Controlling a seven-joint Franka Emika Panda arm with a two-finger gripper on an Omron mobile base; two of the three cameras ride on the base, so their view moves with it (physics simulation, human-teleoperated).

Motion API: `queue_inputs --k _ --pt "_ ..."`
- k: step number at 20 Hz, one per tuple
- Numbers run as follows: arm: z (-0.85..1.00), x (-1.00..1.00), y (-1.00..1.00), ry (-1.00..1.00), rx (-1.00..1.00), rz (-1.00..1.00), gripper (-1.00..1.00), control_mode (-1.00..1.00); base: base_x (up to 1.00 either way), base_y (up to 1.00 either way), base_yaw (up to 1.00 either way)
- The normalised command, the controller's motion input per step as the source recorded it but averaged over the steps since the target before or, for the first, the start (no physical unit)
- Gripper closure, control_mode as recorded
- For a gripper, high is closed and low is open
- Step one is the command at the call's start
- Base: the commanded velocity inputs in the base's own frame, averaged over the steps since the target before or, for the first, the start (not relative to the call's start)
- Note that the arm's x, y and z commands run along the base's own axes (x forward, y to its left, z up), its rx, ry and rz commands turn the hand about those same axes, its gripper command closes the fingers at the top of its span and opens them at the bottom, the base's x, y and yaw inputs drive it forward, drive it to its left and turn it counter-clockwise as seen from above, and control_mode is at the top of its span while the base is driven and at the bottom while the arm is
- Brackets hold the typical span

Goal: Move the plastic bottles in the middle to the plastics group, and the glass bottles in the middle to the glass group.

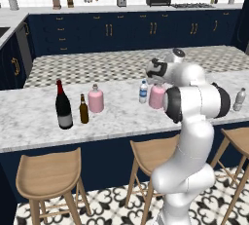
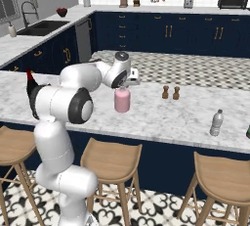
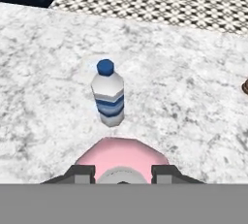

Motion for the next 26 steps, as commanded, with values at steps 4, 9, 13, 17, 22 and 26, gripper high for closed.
queue_inputs --k 4,9,13,17,22,26 --pt "0.13 -0.04 0.96 -0.02 -0.02 0.05 1.0 -1.0 0.0 0.0 0.0" --pt "0.1 -0.01 1.0 0.0 -0.05 0.05 1.0 -1.0 0.0 0.0 0.0" --pt "0.12 -0.13 1.0 0.01 -0.07 0.07 1.0 -1.0 0.0 0.0 0.0" --pt "0.03 -0.28 0.83 0.02 -0.04 0.11 1.0 -1.0 0.0 0.0 0.0" --pt "0.0 -0.35 0.36 0.0 0.0 0.17 1.0 -1.0 0.0 0.0 0.0" --pt "0.0 -0.31 0.13 0.0 0.01 0.17 1.0 -1.0 0.0 0.0 0.0"
